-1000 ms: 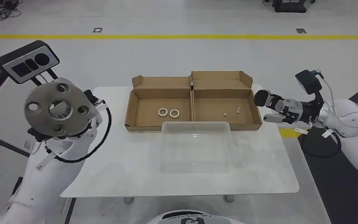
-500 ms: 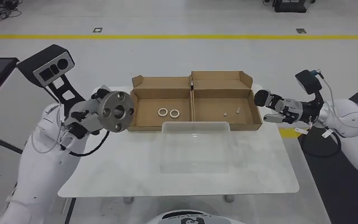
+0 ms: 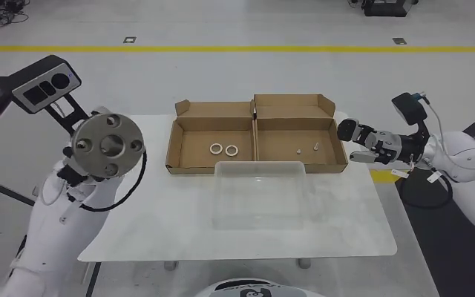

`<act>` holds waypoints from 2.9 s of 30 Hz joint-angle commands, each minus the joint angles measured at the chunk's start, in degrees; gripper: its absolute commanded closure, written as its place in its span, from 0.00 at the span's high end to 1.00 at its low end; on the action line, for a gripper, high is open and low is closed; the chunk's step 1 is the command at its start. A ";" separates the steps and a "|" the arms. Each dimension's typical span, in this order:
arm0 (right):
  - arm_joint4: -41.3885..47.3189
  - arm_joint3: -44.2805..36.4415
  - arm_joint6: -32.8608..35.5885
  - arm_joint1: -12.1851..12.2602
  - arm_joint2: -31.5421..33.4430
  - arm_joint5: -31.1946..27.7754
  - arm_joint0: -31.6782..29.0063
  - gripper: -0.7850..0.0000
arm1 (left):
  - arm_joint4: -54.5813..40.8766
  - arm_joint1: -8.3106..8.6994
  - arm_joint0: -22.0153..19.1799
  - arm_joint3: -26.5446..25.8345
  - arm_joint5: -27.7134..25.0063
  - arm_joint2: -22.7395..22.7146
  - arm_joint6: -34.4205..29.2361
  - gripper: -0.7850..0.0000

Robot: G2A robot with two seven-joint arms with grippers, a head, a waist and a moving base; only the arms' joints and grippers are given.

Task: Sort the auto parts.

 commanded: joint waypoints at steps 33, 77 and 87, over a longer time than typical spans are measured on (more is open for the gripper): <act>0.00 0.00 0.00 0.00 0.00 0.00 0.00 1.00 | 5.70 0.23 -0.38 1.94 2.96 -1.72 -2.97 0.00; 0.00 0.00 0.00 0.00 0.00 0.00 0.00 1.00 | 13.95 -0.71 0.49 1.90 10.34 -0.46 -1.29 0.00; 0.00 0.00 0.00 0.00 0.00 0.00 0.00 1.00 | 27.40 -1.79 -5.87 6.57 15.91 2.50 0.01 0.00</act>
